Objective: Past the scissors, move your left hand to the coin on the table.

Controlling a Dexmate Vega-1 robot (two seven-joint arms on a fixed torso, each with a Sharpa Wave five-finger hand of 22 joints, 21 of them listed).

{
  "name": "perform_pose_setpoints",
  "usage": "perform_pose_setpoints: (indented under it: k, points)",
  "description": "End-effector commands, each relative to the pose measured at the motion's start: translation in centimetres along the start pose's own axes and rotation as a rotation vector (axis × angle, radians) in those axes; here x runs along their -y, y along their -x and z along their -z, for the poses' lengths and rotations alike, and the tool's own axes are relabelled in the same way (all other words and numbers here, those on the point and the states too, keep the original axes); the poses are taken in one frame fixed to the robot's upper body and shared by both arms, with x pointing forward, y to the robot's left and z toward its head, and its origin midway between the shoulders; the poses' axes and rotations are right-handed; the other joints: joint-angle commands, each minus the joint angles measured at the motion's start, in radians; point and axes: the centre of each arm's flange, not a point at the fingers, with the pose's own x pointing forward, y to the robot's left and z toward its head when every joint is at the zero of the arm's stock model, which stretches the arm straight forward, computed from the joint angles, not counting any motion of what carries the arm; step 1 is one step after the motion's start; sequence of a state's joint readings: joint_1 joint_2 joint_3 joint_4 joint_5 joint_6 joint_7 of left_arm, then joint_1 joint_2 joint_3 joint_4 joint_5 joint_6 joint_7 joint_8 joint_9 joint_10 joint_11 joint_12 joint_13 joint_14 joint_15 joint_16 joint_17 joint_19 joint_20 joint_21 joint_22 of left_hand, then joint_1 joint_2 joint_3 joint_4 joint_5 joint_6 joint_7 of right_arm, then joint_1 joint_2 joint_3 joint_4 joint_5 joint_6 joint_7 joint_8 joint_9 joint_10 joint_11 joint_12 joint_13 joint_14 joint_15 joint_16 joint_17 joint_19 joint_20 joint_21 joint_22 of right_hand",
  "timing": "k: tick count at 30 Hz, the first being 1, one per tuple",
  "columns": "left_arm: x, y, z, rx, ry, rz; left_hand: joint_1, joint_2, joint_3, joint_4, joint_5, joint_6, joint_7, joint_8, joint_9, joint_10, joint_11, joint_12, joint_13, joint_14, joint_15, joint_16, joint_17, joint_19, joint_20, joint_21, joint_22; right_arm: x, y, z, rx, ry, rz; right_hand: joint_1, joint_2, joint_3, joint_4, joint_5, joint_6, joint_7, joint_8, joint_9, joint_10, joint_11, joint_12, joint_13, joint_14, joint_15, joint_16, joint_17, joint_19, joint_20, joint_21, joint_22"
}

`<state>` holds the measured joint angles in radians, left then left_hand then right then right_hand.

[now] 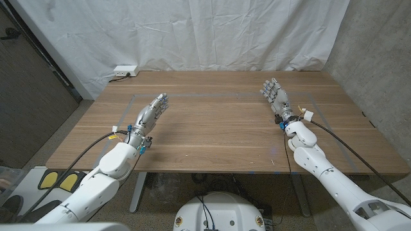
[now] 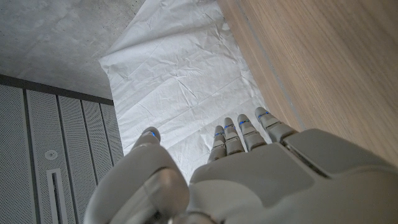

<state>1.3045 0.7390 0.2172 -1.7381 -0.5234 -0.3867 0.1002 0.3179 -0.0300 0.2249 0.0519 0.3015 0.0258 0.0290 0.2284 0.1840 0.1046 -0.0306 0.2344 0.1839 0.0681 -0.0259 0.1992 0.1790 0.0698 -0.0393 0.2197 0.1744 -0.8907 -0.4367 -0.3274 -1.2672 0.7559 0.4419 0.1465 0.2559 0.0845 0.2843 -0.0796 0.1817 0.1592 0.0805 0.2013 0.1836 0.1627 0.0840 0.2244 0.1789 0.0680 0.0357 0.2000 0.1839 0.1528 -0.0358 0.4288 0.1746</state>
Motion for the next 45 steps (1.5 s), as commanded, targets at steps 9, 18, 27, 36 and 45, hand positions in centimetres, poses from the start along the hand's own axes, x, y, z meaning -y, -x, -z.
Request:
perform_pose_setpoints:
  k: [9,18,27,36,45]
  points:
    - [-0.6,1.9,0.2,-0.001,-0.058,-0.021,0.010,-0.002,0.000,-0.005,-0.003,0.017,-0.003,-0.004,0.002,0.016,0.002,-0.002,0.004,0.016,-0.005,0.007,0.003,0.015,-0.048,0.005,0.004,0.2,0.1,-2.3,0.027,0.037,0.006,0.012,0.003,0.000,-0.007,0.002,0.008,-0.002,0.001,0.006,0.008,-0.003,0.000,0.006,0.008,0.004,0.000,0.002,0.009,-0.019,-0.007,0.002]
    - [-0.7,2.4,0.5,0.009,-0.063,-0.038,0.012,-0.003,-0.002,-0.007,-0.004,0.027,-0.005,-0.003,0.002,0.023,-0.001,-0.002,0.004,0.025,-0.006,0.008,0.003,0.024,-0.048,0.006,0.004,-0.2,-0.1,-3.4,0.038,0.056,-0.017,0.011,0.003,0.000,-0.007,0.002,0.010,-0.003,0.001,0.006,0.009,-0.003,0.000,0.006,0.009,0.004,-0.001,0.002,0.011,-0.018,-0.010,0.002]
    - [-0.7,3.3,0.7,0.007,-0.104,-0.069,0.016,-0.004,-0.004,-0.009,-0.004,0.037,-0.009,-0.003,0.002,0.034,-0.004,-0.001,0.004,0.034,-0.009,0.008,0.004,0.036,-0.048,0.007,0.004,0.0,0.2,-3.8,0.039,0.071,-0.012,0.011,0.003,-0.001,-0.007,0.002,0.010,-0.003,0.000,0.006,0.010,-0.002,-0.001,0.006,0.008,0.006,-0.002,0.003,0.012,-0.018,-0.013,0.002]
    - [-0.7,4.4,1.0,0.026,-0.112,-0.093,0.020,-0.004,-0.005,-0.011,-0.003,0.048,-0.009,-0.002,0.002,0.045,-0.003,-0.001,0.004,0.045,-0.011,0.008,0.004,0.046,-0.046,0.008,0.004,0.1,0.5,-4.4,0.041,0.079,-0.005,0.010,0.003,-0.001,-0.008,0.002,0.010,-0.004,-0.001,0.006,0.010,-0.001,-0.002,0.006,0.009,0.006,-0.003,0.003,0.013,-0.018,-0.016,0.002]
    - [-1.4,5.4,0.7,0.036,-0.113,-0.108,0.025,-0.004,-0.006,-0.014,-0.002,0.062,-0.008,0.000,0.003,0.058,-0.002,0.000,0.005,0.057,-0.013,0.009,0.004,0.057,-0.042,0.009,0.004,-0.1,0.6,-3.8,0.029,0.064,-0.017,0.010,0.003,-0.001,-0.009,0.002,0.011,-0.004,-0.001,0.006,0.010,-0.003,-0.003,0.006,0.010,0.006,-0.003,0.003,0.014,-0.017,-0.020,0.002]
